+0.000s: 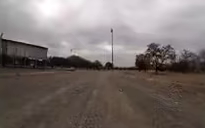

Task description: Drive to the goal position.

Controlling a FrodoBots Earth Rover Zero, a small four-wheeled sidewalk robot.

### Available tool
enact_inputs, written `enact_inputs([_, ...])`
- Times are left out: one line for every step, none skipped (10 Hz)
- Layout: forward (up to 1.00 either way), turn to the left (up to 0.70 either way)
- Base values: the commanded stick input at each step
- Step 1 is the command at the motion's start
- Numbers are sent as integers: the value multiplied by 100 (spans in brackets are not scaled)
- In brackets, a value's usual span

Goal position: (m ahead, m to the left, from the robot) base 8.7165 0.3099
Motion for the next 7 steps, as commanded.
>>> enact_inputs([70, -1])
enact_inputs([70, -1])
enact_inputs([70, -1])
enact_inputs([70, -1])
enact_inputs([70, -1])
enact_inputs([70, -1])
enact_inputs([70, -1])
